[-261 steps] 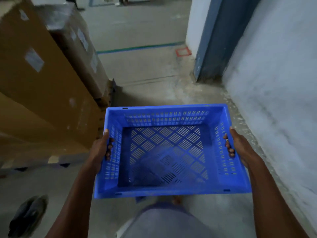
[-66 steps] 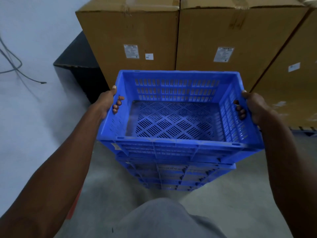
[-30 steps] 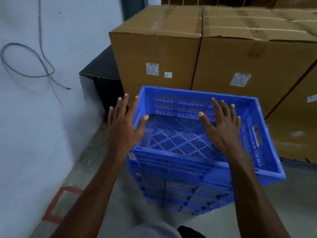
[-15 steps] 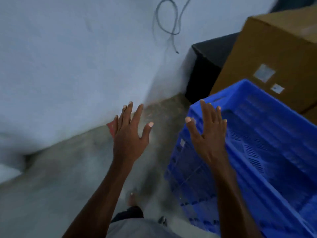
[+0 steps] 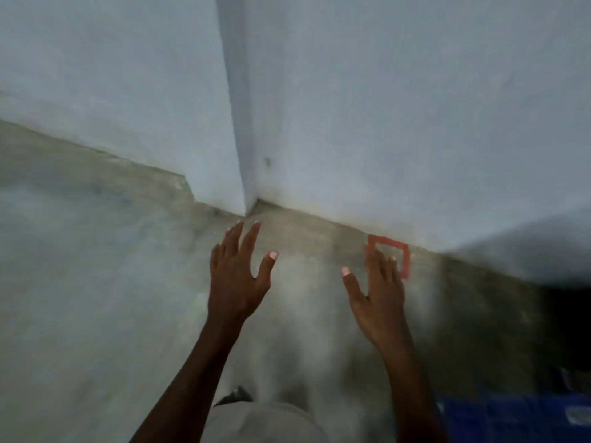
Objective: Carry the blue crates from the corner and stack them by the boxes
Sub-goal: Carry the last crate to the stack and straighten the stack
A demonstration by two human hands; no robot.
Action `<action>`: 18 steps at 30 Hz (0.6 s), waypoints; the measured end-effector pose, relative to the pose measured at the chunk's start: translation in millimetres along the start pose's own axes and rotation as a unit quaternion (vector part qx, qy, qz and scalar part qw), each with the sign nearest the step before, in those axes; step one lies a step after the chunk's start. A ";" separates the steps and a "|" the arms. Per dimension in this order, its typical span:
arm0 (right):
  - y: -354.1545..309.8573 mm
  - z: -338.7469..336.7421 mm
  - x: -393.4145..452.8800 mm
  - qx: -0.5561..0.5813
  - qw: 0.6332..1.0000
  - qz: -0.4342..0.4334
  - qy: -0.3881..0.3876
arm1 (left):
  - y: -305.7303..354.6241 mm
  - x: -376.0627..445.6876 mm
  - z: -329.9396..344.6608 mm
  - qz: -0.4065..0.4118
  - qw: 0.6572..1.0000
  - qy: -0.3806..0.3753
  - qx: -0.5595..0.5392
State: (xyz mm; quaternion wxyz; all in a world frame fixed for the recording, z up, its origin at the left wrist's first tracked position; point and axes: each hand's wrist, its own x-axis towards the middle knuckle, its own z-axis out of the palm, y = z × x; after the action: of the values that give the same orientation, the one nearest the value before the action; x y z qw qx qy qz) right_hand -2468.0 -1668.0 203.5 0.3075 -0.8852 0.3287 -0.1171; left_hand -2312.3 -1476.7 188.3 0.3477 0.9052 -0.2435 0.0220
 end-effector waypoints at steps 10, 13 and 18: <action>-236.0 232.1 62.7 0.004 0.965 -0.165 -0.205 | -260.8 22.6 -171.4 -0.221 0.962 0.140 0.072; -300.9 287.4 85.9 -0.060 0.939 -0.237 -0.241 | -316.2 20.0 -200.1 -0.282 0.943 0.146 0.100; -409.4 396.3 124.0 -0.128 0.898 -0.333 -0.256 | -404.9 38.6 -240.3 -0.382 0.895 0.173 0.150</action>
State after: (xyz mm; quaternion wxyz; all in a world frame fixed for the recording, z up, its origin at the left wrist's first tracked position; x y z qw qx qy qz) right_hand -2003.2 -1320.3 148.0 0.2080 -0.9741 -0.0630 0.0616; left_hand -2062.6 -1080.3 127.8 0.2260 0.9517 0.1918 0.0799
